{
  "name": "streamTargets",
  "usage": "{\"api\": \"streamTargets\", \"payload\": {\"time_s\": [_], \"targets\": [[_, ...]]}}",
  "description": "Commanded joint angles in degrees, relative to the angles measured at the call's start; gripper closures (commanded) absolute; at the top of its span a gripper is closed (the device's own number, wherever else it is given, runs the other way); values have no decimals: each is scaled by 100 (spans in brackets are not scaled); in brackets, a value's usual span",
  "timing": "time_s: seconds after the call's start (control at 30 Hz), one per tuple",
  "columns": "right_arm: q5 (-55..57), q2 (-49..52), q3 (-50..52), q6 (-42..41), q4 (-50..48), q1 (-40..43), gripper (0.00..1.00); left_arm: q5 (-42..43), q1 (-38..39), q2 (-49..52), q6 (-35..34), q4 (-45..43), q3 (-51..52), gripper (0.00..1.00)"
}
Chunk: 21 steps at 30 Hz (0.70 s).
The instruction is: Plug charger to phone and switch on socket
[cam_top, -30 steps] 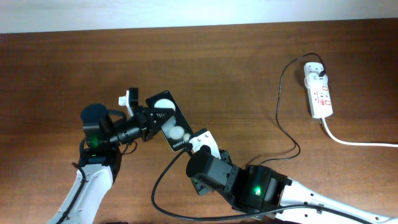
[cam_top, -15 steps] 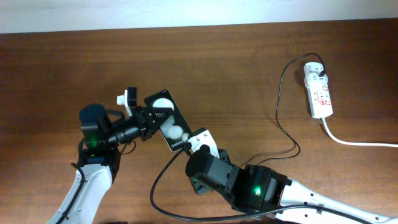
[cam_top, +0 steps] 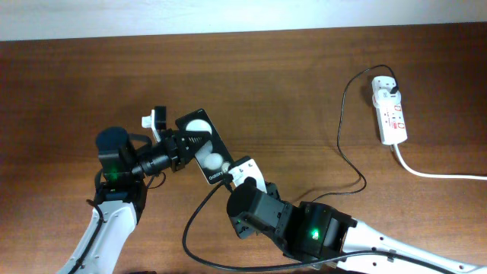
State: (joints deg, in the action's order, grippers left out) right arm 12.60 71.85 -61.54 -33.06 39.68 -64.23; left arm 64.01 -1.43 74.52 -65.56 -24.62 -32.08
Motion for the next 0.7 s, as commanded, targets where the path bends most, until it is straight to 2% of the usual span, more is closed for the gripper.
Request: {"api": "streamTargets", "payload": {"time_s": [0.0, 0.3, 0.43, 0.53, 0.67], "targets": [[164, 9, -105, -44, -219, -22, 96, 420, 52, -44, 98, -15, -63, 100], [164, 9, -105, -44, -431, -22, 96, 579, 52, -44, 101, -17, -63, 100], [136, -190, -107, -46, 236, -26, 96, 487, 50, -44, 98, -70, -63, 100], [122, -861, -114, -350, 1187, -26, 96, 472, 50, -44, 94, -411, -63, 100], [516, -1432, -114, -409, 1222, -26, 96, 352, 50, -44, 70, -426, -63, 100]]}}
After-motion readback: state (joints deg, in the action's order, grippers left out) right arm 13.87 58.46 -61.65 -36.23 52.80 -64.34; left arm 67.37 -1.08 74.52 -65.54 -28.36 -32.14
